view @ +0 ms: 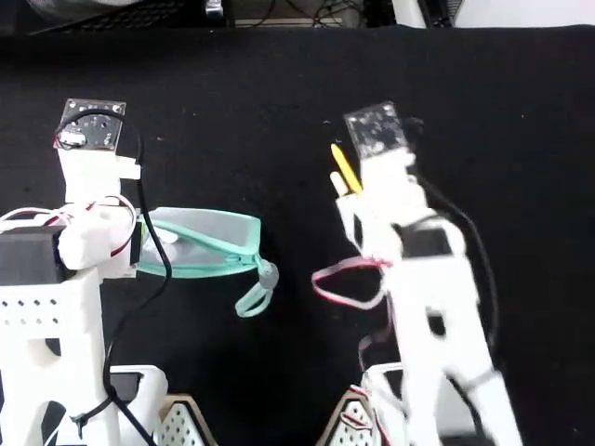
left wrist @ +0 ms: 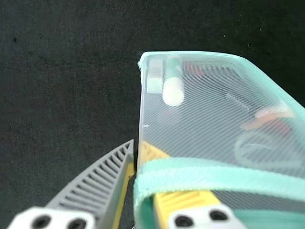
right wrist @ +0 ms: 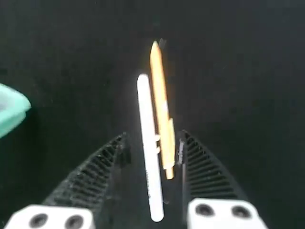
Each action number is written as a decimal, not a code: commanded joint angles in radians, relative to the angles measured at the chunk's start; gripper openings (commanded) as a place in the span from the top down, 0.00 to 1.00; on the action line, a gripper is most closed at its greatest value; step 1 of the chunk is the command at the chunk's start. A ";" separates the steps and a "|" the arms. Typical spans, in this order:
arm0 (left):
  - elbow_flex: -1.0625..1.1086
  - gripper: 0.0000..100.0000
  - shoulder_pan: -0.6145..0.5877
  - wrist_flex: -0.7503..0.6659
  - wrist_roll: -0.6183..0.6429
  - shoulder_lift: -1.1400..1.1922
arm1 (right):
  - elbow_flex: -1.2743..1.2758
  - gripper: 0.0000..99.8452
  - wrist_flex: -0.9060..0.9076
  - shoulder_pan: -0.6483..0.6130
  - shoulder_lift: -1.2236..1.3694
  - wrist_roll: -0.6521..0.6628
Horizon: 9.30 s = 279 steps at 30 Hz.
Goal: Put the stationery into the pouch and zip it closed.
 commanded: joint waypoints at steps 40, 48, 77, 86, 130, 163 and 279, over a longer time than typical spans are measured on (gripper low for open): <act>-0.010 0.97 0.010 0.005 0.012 -0.008 | -0.814 0.99 0.428 -0.075 0.978 0.203; -0.010 0.97 0.010 0.005 0.012 -0.008 | -0.753 0.99 0.459 -0.080 0.980 0.206; -0.008 0.97 0.010 0.005 0.012 -0.008 | -0.846 0.99 0.488 -0.083 1.009 0.253; 0.059 0.97 0.016 0.005 0.012 -0.008 | -0.668 0.99 0.534 -0.064 0.369 0.221; 0.059 0.97 0.018 0.005 0.012 -0.008 | 0.028 0.99 -0.413 -0.922 -0.858 0.055; 0.059 0.97 0.018 0.005 0.014 -0.008 | 0.156 0.99 -0.287 -0.922 -0.863 -0.052; 0.061 0.97 0.018 0.000 0.012 0.002 | -1.363 0.99 0.852 0.034 0.912 0.189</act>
